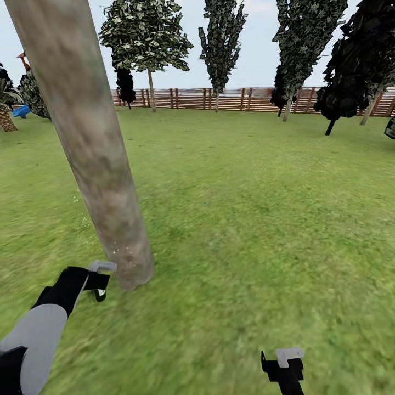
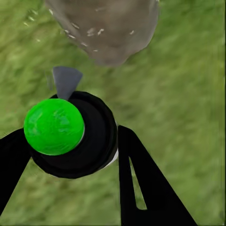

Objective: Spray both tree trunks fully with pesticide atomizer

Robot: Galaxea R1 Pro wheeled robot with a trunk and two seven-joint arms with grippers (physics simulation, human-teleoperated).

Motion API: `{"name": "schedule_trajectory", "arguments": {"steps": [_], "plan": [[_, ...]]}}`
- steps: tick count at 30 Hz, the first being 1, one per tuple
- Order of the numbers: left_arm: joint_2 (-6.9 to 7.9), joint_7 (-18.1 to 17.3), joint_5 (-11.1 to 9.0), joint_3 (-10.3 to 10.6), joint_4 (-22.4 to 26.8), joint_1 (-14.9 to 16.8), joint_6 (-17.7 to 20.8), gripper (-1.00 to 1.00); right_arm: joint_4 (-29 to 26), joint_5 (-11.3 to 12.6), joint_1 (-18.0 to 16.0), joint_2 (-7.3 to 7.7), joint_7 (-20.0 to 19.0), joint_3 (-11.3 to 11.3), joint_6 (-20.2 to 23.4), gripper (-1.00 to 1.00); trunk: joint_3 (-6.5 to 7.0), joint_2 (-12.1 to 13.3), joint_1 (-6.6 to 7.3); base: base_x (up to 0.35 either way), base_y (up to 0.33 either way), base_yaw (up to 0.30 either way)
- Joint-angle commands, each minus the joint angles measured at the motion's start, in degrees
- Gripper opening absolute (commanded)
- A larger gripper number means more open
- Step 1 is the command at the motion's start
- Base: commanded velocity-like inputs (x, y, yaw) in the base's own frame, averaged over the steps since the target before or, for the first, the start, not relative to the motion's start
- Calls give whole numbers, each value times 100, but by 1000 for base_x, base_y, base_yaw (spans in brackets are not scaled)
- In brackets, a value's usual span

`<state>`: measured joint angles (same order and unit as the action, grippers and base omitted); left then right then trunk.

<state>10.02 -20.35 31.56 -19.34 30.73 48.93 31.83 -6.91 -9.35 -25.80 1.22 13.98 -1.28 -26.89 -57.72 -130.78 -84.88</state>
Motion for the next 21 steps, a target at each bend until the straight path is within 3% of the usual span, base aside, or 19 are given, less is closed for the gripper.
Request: {"name": "schedule_trajectory", "arguments": {"steps": [1, 6, 11, 15, 17, 20, 21], "plan": [[-60, -55, 108, -5, 11, 7, 5, -100, 6, -58, -4, 1, 53, -13, -1, 100, -5, -2, 1, 0, 0, 0], [-148, -57, 105, 67, 22, 6, -1, -100, 12, -58, -4, 1, 53, -13, 1, 100, -5, -2, 1, -133, 0, 0], [-193, -65, 96, 96, 475, 14, 60, -100, 13, -58, -4, 7, 53, -13, -1, 100, -5, -2, 1, -106, 0, 0], [-320, -81, 94, 219, 806, 261, 750, -100, 14, -58, -4, 10, 53, -13, -1, 100, -5, -2, 1, -5, 0, 0], [-248, -83, 114, 225, 826, 391, 832, -100, 14, -58, -4, 10, 53, -13, 3, 100, -5, -2, 1, 0, 0, 0], [128, -104, 89, 228, 829, 483, 886, -100, 14, -58, -4, 10, 53, -13, 0, 100, -5, -2, 1, 0, 0, 0], [172, -137, 87, 230, 831, 484, 891, -100, 14, -58, -4, 10, 53, -13, 0, 100, -5, -2, 1, 0, 0, 0]]}}
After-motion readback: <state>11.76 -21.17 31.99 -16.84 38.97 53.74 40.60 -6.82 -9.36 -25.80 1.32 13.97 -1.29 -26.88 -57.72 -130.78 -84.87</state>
